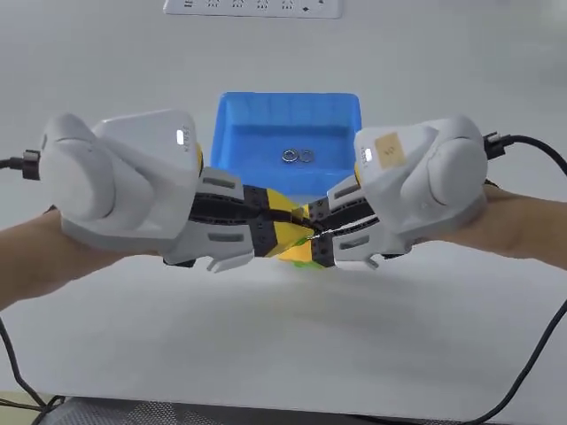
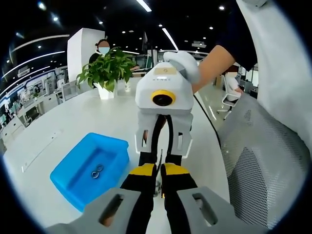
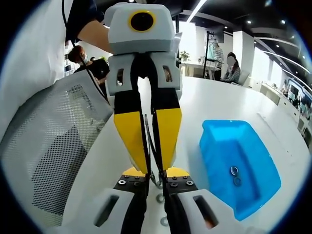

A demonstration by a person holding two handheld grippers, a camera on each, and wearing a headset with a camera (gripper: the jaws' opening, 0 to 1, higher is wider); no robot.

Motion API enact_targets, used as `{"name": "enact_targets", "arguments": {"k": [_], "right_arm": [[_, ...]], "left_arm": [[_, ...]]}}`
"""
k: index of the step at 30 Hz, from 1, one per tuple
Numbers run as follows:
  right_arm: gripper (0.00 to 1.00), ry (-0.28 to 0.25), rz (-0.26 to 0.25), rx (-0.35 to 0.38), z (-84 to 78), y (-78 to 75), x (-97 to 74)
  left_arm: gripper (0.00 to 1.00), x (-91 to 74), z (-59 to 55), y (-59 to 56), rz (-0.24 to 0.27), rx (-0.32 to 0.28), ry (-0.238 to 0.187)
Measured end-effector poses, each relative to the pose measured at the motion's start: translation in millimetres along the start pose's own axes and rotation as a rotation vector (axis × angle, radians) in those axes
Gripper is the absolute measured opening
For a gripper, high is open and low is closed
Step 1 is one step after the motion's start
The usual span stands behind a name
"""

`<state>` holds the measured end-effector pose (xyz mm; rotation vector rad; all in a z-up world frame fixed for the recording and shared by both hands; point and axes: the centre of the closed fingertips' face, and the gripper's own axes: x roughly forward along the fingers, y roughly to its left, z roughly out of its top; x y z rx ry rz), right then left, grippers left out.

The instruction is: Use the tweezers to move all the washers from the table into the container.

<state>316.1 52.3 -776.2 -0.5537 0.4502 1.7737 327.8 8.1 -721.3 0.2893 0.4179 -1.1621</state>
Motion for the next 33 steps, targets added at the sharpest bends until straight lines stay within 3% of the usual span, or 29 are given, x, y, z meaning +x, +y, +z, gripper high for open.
{"name": "enact_targets", "arguments": {"k": [3, 5, 7, 13, 16, 18, 23, 28, 33], "right_arm": [[0.17, 0.008, 0.017, 0.020, -1.5, 4.9, 1.8], [0.13, 0.016, -0.012, -0.051, -1.7, 1.5, 2.1], [0.11, 0.010, -0.006, -0.032, -1.4, 1.8, 1.8], [0.10, 0.015, -0.010, -0.074, -2.9, -0.8, 1.4], [0.09, 0.016, -0.011, -0.085, -3.1, -0.9, 2.0], [0.09, 0.015, -0.012, -0.081, -2.4, -0.5, 2.0], [0.09, 0.004, -0.021, -0.078, 1.7, -1.4, 1.3], [0.09, 0.002, -0.026, -0.079, 2.3, -3.7, 0.7], [0.09, -0.004, -0.034, -0.067, 3.7, -4.7, -1.6]], "left_arm": [[0.08, -0.8, -0.7, -0.2, -0.001, 0.002, 0.004], [0.08, -1.5, -1.1, -0.4, -0.002, -0.001, 0.005], [0.08, -1.5, -1.1, -0.4, 0.000, 0.002, 0.004], [0.08, -2.6, -0.8, 0.7, 0.002, 0.000, 0.006], [0.09, -2.6, -0.6, -1.2, -0.014, -0.072, -0.005], [0.09, -2.9, -0.9, 1.0, -0.008, -0.059, -0.004], [0.20, -2.5, -1.2, -3.4, -0.025, -0.069, 0.005], [0.22, -3.1, -3.1, -2.7, -0.015, -0.068, 0.015], [0.24, -8.0, 4.4, 3.0, 0.010, -0.077, -0.011]]}}
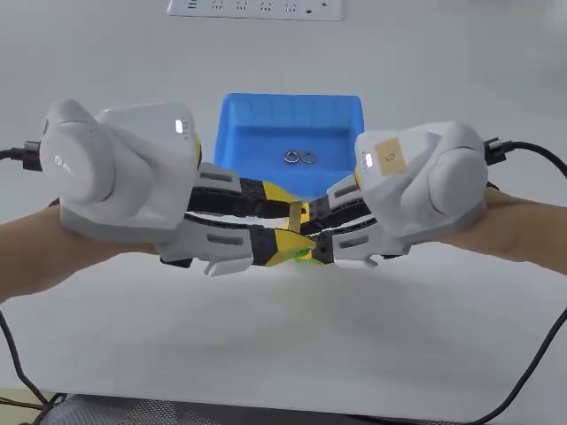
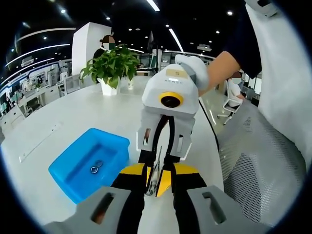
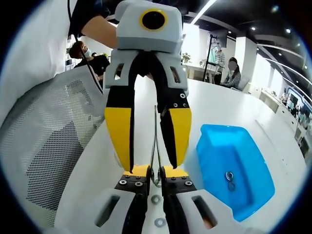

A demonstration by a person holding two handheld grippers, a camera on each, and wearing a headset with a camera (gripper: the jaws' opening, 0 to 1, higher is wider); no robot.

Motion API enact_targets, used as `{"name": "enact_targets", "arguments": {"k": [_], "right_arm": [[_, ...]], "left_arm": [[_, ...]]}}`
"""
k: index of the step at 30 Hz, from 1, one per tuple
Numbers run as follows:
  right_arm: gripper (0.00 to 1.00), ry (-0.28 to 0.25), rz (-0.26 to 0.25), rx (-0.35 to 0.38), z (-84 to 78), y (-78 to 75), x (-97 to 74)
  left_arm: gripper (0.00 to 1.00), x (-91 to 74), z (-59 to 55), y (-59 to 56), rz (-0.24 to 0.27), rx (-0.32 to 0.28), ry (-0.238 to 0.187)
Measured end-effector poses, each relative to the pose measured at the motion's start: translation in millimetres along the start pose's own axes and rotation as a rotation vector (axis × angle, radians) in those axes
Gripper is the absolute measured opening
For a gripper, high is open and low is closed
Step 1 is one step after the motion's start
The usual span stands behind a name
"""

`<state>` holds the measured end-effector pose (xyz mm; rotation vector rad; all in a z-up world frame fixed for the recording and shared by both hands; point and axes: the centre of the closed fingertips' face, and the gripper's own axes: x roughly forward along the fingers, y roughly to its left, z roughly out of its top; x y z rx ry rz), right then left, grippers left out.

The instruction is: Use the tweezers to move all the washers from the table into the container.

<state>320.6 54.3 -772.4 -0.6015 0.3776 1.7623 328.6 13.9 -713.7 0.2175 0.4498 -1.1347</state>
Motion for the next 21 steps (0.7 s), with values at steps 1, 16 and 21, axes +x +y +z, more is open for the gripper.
{"name": "enact_targets", "arguments": {"k": [1, 16, 21], "right_arm": [[0.09, -0.001, -0.002, 0.004, 0.3, -0.1, -1.1], [0.10, -0.034, -0.041, 0.069, 18.4, -4.6, -27.0], [0.10, -0.043, -0.054, 0.053, 35.5, -9.3, -41.6]], "left_arm": [[0.25, -1.7, 1.1, 0.9, 0.003, -0.001, -0.002], [0.55, -46.6, -19.9, 14.8, 0.064, -0.144, 0.045], [0.63, -58.7, -18.9, 17.2, 0.093, -0.172, 0.014]]}}
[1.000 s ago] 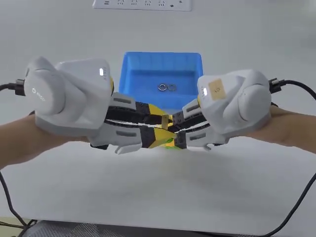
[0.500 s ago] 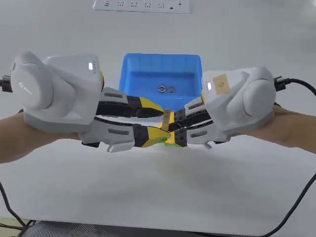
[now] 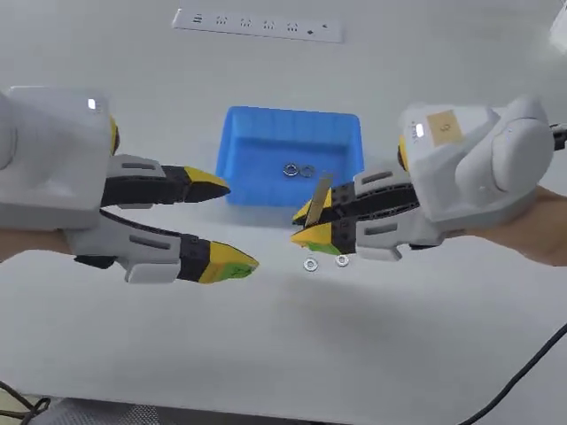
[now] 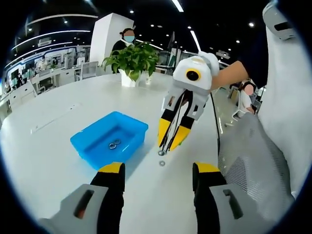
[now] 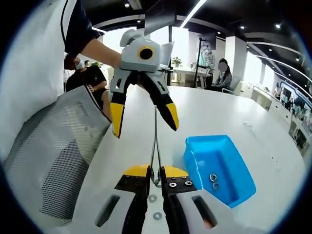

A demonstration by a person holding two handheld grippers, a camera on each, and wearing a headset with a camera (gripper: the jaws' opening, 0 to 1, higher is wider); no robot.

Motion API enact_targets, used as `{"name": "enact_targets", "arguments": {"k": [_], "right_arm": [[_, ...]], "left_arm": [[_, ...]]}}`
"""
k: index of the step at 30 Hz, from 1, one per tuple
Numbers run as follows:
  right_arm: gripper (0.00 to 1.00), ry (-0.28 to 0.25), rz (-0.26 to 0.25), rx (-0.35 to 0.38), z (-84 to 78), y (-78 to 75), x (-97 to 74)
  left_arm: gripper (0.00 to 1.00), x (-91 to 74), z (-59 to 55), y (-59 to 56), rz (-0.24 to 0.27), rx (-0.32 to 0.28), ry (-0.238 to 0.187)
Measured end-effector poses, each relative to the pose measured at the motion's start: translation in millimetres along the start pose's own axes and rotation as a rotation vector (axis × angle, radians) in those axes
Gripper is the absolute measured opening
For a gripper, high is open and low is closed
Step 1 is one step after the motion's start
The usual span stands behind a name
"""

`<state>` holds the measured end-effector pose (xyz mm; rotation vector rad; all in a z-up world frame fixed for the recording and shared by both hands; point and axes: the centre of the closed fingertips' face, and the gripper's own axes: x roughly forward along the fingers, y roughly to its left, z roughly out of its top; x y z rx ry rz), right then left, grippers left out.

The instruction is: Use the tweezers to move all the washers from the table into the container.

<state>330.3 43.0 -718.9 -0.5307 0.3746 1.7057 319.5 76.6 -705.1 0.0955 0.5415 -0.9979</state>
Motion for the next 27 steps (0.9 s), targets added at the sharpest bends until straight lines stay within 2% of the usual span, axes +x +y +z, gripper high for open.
{"name": "enact_targets", "arguments": {"k": [6, 9, 13, 17, 24, 27], "right_arm": [[0.10, -0.012, -0.002, -0.024, 17.4, -4.6, -7.3], [0.10, -0.006, -0.006, -0.047, 25.3, -6.5, -10.4], [0.10, -0.011, -0.004, -0.064, 36.5, -9.0, -14.1], [0.10, -0.011, -0.007, -0.079, 40.2, -14.0, -14.6], [0.10, -0.017, -0.055, -0.079, 43.7, -38.3, -19.2], [0.10, -0.025, -0.083, -0.069, 43.9, -55.4, -22.2]], "left_arm": [[0.68, -5.0, 1.7, 5.6, 0.046, -0.021, -0.030], [0.68, -7.0, -3.6, 6.9, 0.060, 0.002, -0.012], [0.71, -10.1, -1.0, 8.4, 0.079, -0.004, -0.038], [0.76, -10.3, -1.2, 5.4, 0.068, -0.015, -0.037], [0.87, -6.8, 0.6, -4.5, 0.046, -0.038, -0.073], [0.93, -5.0, -0.1, -7.4, 0.035, -0.034, -0.071]]}}
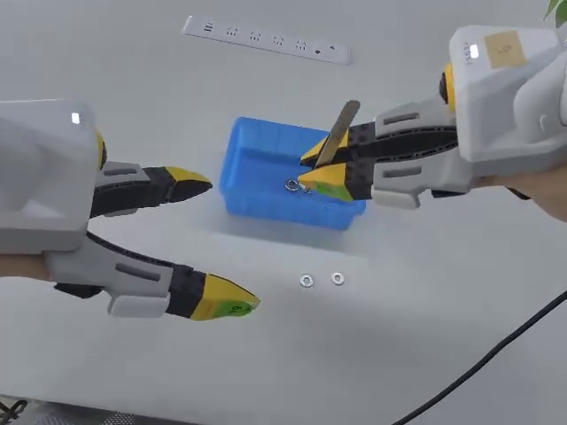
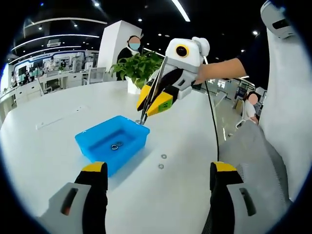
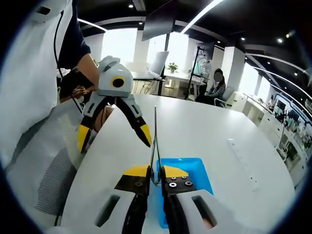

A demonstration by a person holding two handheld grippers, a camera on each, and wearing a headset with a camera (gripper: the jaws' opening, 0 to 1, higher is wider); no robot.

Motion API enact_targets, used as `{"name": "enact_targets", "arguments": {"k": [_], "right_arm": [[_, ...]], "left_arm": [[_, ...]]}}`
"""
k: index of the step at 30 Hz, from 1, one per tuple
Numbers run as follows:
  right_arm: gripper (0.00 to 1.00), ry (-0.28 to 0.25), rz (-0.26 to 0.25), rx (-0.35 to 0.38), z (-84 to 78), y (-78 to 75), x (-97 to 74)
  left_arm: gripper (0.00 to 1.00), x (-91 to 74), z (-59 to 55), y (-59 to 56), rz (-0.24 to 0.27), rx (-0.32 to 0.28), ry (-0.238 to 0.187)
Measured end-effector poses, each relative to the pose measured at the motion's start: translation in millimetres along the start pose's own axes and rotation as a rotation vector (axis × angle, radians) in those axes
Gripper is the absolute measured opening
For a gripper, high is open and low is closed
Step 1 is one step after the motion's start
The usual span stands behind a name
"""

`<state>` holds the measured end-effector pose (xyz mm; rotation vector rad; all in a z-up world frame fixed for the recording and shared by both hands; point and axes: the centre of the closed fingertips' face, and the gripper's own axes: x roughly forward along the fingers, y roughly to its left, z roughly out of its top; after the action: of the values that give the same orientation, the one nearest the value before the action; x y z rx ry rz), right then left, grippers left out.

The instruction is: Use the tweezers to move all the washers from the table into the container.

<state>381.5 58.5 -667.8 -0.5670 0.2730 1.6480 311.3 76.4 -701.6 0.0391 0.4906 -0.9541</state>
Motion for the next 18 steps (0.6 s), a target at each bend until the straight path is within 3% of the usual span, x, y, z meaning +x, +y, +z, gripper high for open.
{"name": "enact_targets", "arguments": {"k": [8, 18], "right_arm": [[0.10, 0.014, -0.053, 0.010, -12.6, -36.8, 5.9], [0.10, 0.083, -0.046, 0.026, -52.6, -54.4, 37.2]], "left_arm": [[0.99, -0.1, 1.6, 3.1, 0.015, -0.008, -0.013], [0.99, -2.3, -2.1, 8.1, 0.046, -0.019, -0.008]]}}
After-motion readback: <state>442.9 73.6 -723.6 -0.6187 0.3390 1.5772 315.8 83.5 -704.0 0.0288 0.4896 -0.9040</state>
